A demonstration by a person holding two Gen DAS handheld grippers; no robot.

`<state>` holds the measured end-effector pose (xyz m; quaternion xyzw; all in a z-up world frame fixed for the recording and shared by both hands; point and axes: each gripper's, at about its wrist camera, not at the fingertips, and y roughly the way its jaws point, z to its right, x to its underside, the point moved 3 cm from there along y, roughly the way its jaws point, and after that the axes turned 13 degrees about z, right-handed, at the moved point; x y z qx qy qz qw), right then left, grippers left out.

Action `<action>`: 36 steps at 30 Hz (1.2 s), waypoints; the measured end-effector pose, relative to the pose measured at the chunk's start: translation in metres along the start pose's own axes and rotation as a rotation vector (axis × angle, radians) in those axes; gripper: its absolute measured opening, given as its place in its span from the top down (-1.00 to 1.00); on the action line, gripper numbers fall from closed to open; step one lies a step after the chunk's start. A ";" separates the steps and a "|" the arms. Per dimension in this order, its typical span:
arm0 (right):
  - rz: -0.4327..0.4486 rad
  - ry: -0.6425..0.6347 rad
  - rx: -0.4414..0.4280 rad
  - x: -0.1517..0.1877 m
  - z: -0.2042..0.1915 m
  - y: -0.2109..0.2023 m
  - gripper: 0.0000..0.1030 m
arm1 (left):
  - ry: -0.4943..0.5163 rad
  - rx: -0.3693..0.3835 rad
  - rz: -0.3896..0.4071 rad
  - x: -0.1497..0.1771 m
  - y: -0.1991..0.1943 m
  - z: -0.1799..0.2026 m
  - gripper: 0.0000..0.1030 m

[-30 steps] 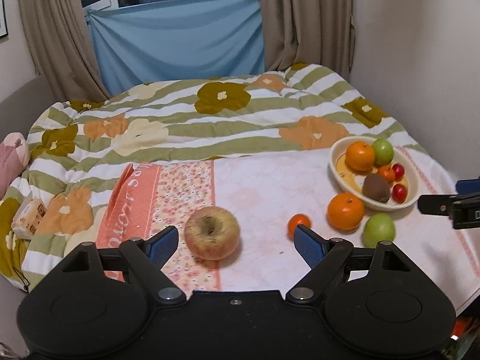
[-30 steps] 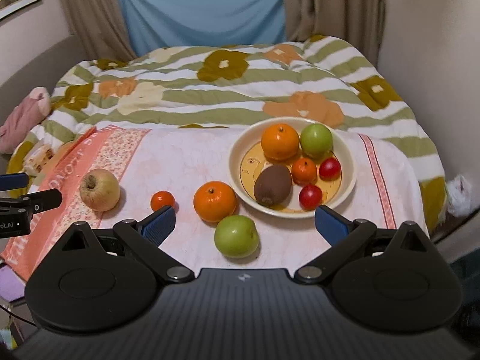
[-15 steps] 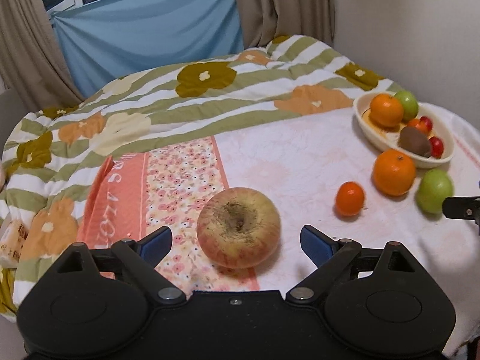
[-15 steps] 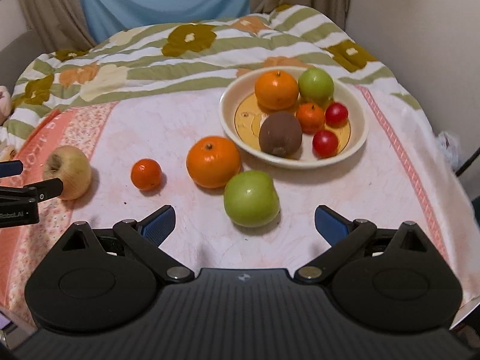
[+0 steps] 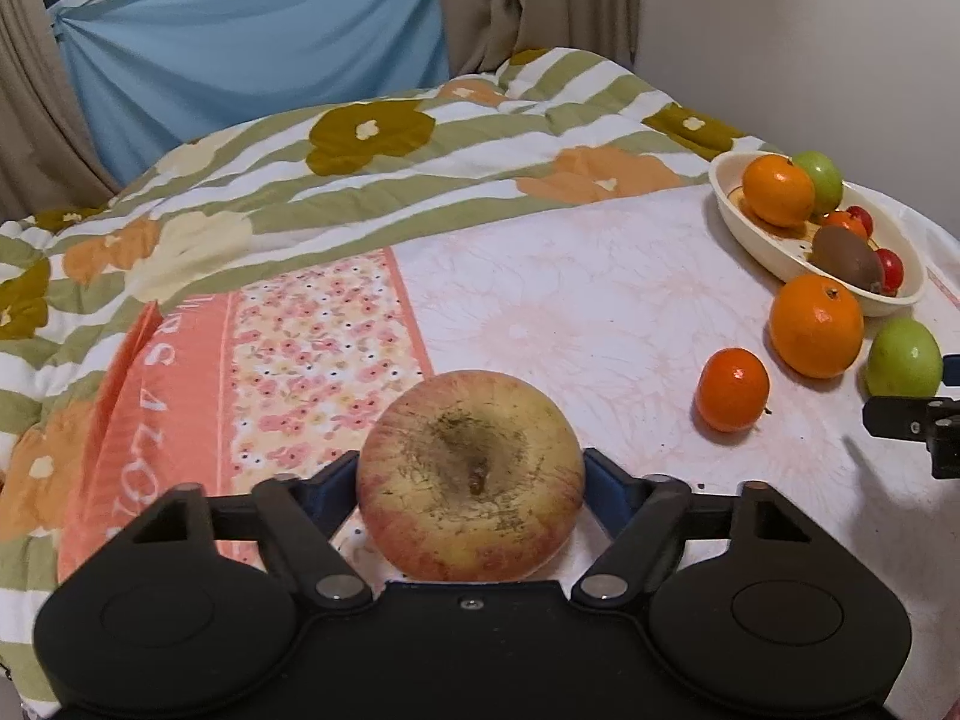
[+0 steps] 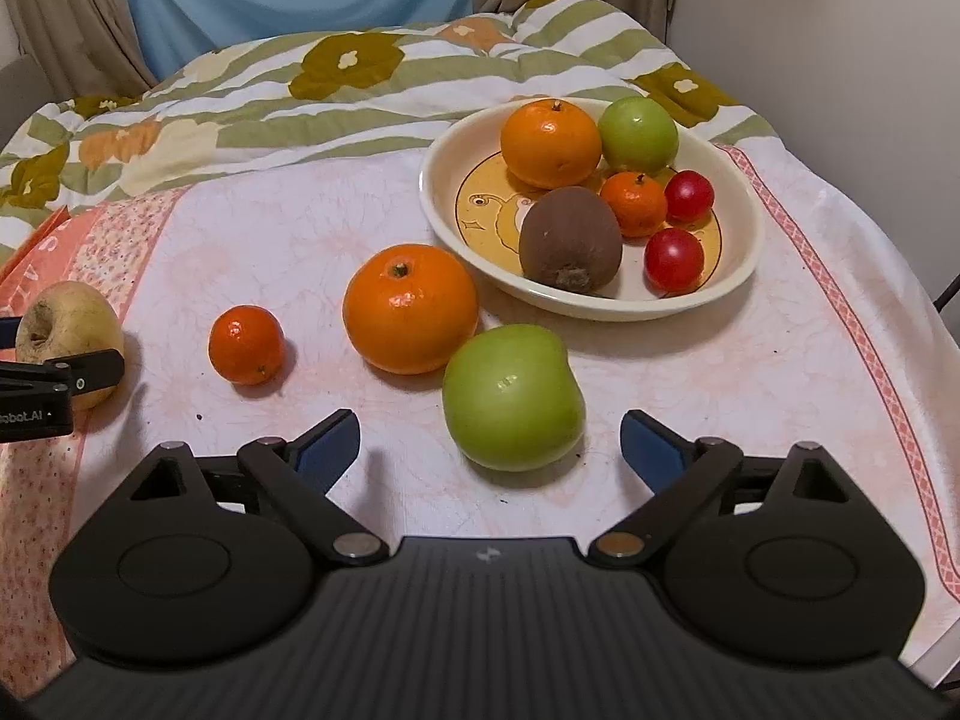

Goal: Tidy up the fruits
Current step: 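Grasp the large red-yellow apple with the left tool while the right tool grasps a green apple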

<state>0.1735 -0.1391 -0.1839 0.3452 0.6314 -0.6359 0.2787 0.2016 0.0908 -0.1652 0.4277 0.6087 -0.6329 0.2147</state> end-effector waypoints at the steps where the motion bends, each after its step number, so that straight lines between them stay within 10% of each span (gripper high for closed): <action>1: 0.001 0.000 0.001 0.000 0.000 0.001 -0.96 | 0.001 0.003 0.005 0.000 0.000 -0.001 -0.54; 23: -0.011 -0.005 0.010 -0.004 0.005 0.022 -0.38 | -0.006 0.010 0.013 0.003 -0.003 -0.002 -0.53; 36: 0.015 -0.007 -0.035 -0.009 0.011 0.016 -0.36 | -0.041 -0.039 -0.009 0.003 -0.006 -0.001 -0.53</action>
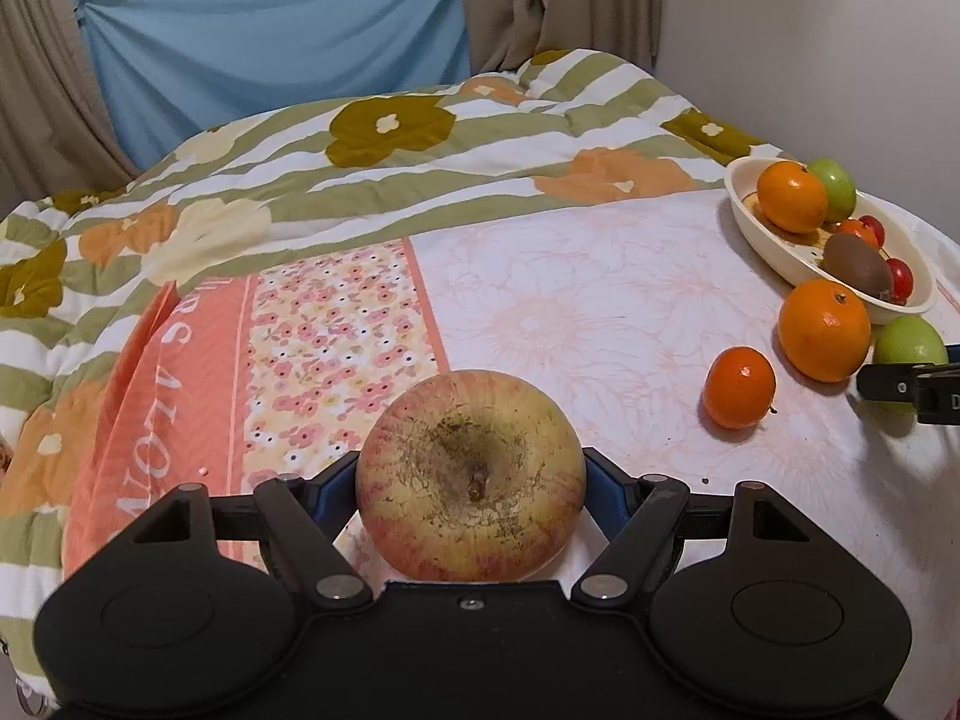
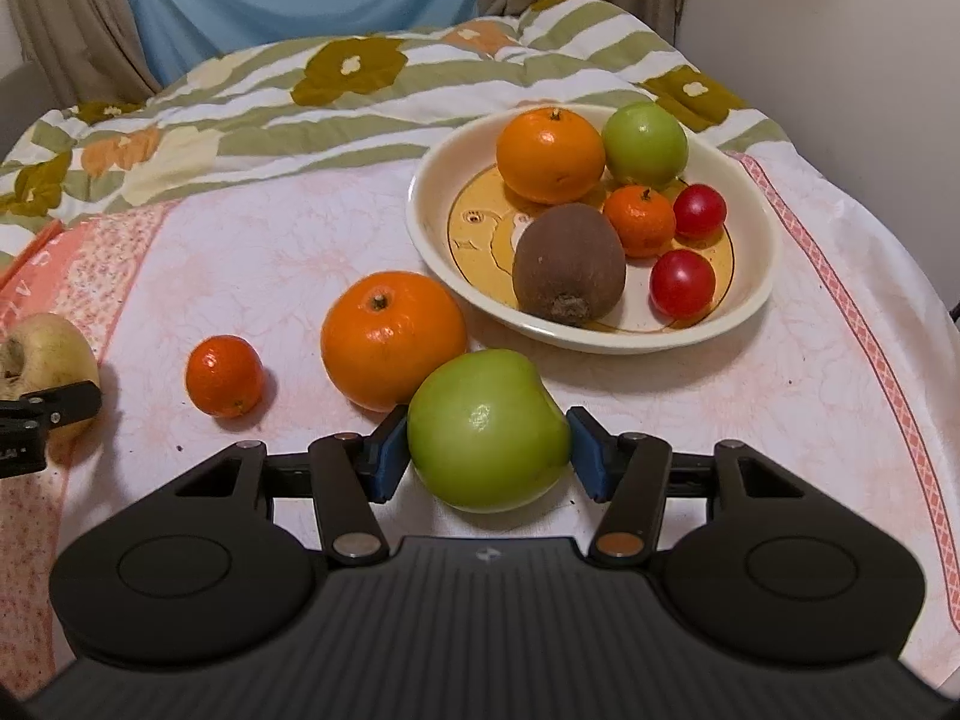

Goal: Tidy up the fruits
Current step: 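Grasp the large red-yellow apple with the left tool while the right tool grasps a green apple, then carry the large apple and green apple over the duck bowl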

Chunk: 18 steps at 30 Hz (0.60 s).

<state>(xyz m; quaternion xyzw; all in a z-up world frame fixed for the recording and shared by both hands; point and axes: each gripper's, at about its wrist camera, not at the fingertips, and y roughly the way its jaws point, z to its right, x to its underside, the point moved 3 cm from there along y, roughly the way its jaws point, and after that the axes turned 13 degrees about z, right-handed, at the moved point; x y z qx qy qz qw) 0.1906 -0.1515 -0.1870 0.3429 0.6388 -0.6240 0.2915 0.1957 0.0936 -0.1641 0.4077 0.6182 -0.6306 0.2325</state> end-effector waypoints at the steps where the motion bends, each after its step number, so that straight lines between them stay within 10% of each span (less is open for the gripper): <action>1: 0.004 -0.005 -0.002 -0.001 0.000 -0.001 -0.36 | -0.006 -0.003 -0.002 0.000 -0.001 0.000 -0.53; 18: 0.042 -0.001 -0.104 -0.024 0.014 -0.027 -0.36 | -0.067 -0.064 0.018 -0.027 -0.027 0.019 -0.53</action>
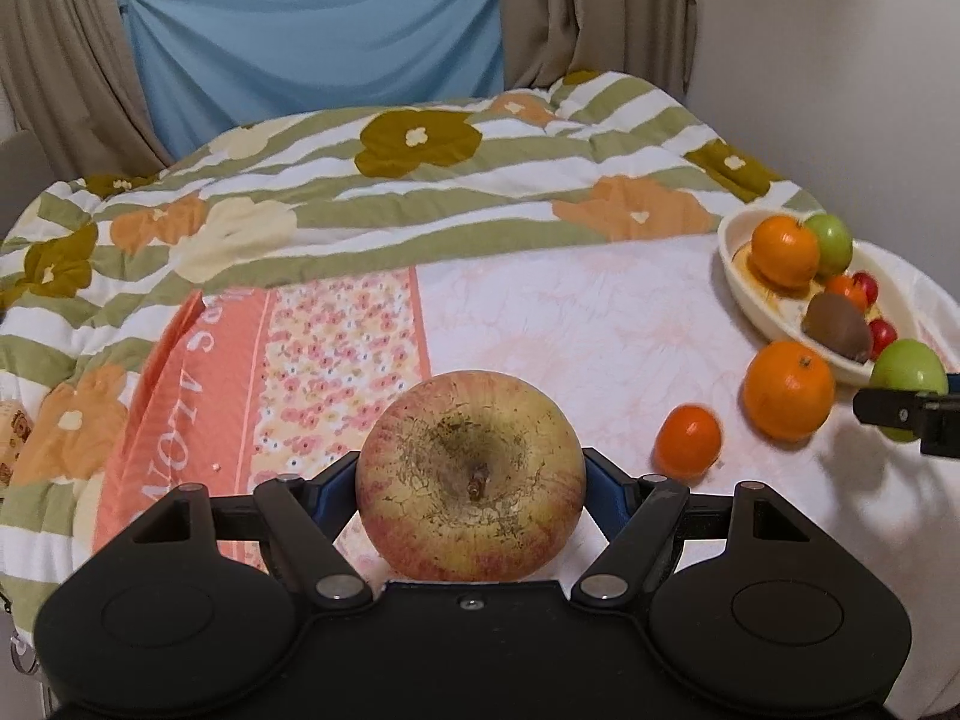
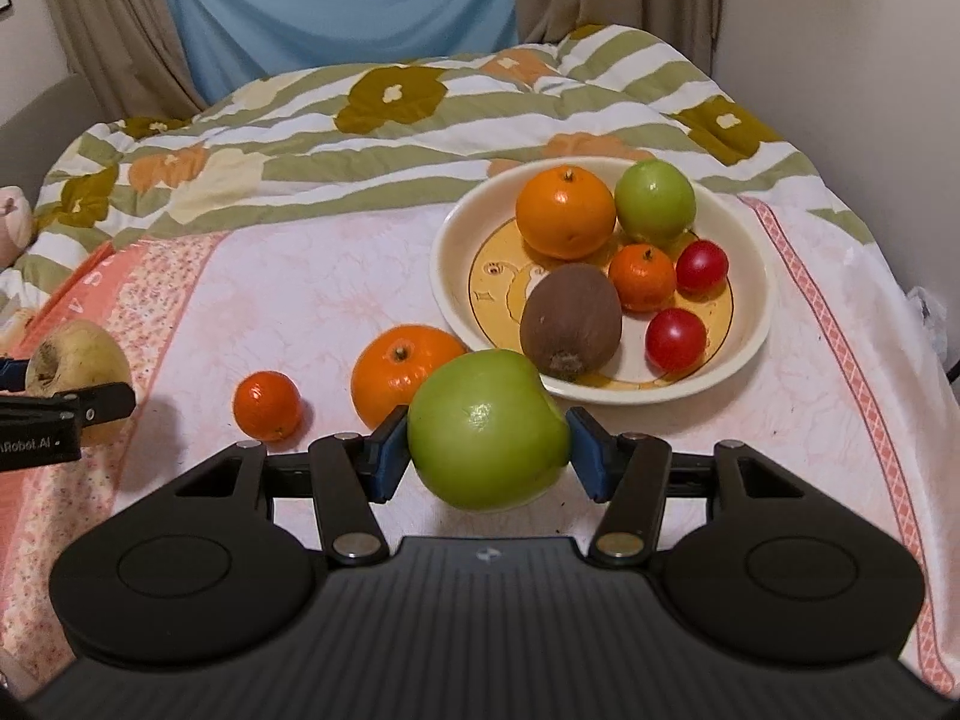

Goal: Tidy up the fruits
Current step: 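Carry the large apple and green apple over the duck bowl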

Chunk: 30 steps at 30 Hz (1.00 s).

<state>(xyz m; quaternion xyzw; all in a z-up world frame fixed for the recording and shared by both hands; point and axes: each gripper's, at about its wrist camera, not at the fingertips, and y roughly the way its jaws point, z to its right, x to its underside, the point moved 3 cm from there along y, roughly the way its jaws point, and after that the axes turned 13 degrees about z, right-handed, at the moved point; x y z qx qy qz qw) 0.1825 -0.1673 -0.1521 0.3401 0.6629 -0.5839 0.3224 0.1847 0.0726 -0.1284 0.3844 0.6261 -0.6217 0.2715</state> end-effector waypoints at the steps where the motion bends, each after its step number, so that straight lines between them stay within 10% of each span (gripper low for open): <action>1: 0.004 -0.001 -0.007 -0.003 0.002 -0.002 -0.36 | 0.000 -0.004 0.007 -0.004 -0.002 0.003 -0.53; 15: 0.081 0.009 -0.080 -0.051 0.057 -0.027 -0.36 | -0.029 0.015 0.100 -0.067 -0.021 0.071 -0.53; 30: 0.067 -0.001 -0.143 -0.073 0.133 0.007 -0.36 | -0.048 0.087 0.067 -0.095 0.054 0.164 -0.53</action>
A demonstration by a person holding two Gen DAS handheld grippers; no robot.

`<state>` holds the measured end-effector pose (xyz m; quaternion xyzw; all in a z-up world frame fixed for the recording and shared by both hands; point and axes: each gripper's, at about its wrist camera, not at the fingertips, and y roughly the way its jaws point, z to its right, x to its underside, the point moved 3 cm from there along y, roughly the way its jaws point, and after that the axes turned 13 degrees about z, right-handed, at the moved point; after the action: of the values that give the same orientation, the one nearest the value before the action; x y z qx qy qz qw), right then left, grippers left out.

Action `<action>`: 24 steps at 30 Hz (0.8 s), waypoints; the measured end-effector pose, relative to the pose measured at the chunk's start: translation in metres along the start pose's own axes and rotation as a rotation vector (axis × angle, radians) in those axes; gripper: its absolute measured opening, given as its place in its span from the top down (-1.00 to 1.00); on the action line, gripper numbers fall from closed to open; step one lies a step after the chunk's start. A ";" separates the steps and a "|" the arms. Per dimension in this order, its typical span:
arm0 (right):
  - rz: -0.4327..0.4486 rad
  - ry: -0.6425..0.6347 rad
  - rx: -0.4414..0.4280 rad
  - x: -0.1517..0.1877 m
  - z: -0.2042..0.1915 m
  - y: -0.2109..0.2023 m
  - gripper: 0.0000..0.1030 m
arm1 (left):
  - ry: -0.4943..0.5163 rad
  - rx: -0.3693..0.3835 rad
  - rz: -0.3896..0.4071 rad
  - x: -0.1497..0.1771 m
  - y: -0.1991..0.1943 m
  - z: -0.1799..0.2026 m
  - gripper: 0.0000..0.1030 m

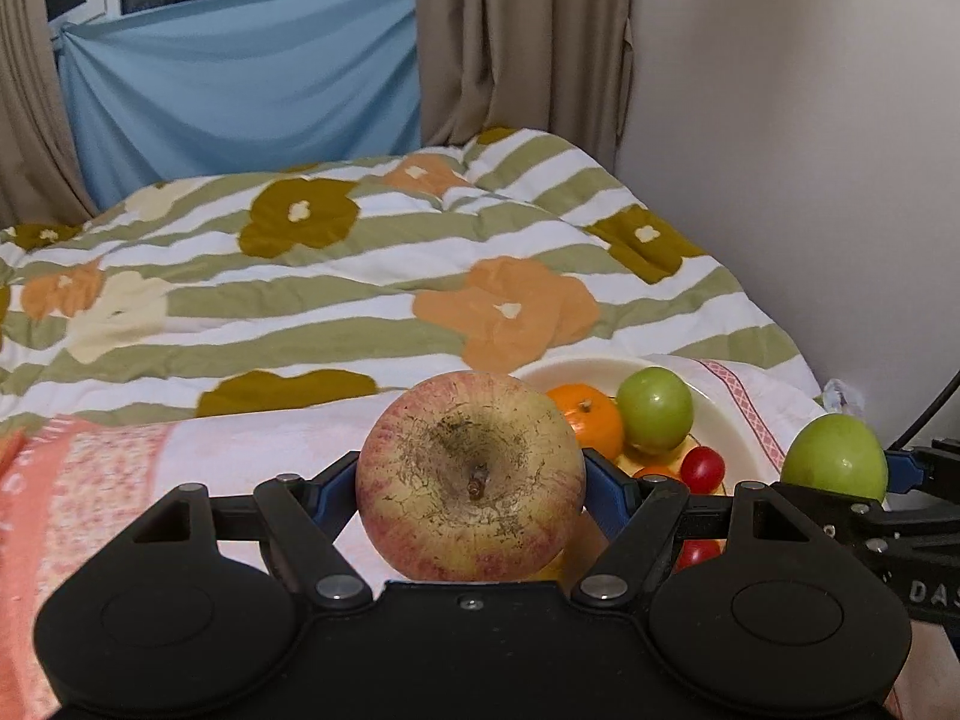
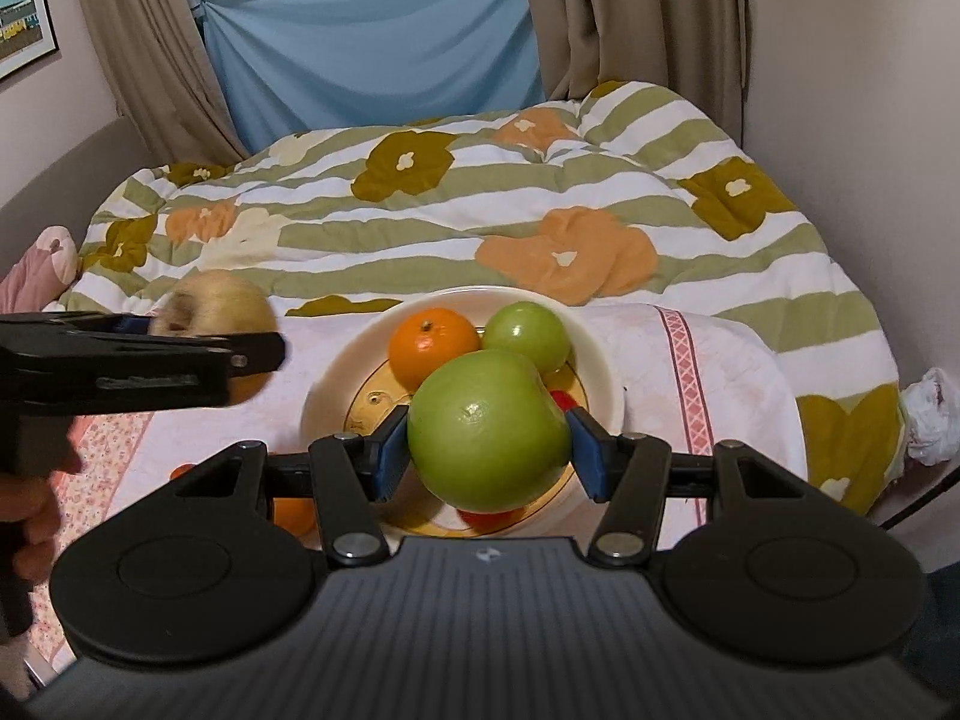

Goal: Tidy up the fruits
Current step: 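Carry the large apple and green apple over the duck bowl, then open the left tool to drop the apple while the right tool releases the green apple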

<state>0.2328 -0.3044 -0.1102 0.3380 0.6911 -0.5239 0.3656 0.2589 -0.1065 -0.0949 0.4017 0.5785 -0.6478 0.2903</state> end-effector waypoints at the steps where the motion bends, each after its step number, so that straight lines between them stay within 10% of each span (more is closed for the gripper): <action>1: -0.002 -0.002 -0.005 0.000 0.003 0.003 -0.36 | 0.001 -0.001 -0.005 0.001 0.007 0.004 -0.53; 17: -0.024 -0.023 -0.056 -0.003 0.022 0.025 -0.36 | -0.018 -0.032 -0.103 0.016 0.051 0.020 -0.54; 24: -0.025 -0.035 -0.059 -0.004 0.022 0.024 -0.36 | 0.025 -0.030 -0.025 0.002 0.026 0.024 -0.79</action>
<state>0.2584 -0.3204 -0.1220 0.3093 0.7040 -0.5137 0.3807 0.2752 -0.1339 -0.1103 0.3982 0.5966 -0.6376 0.2812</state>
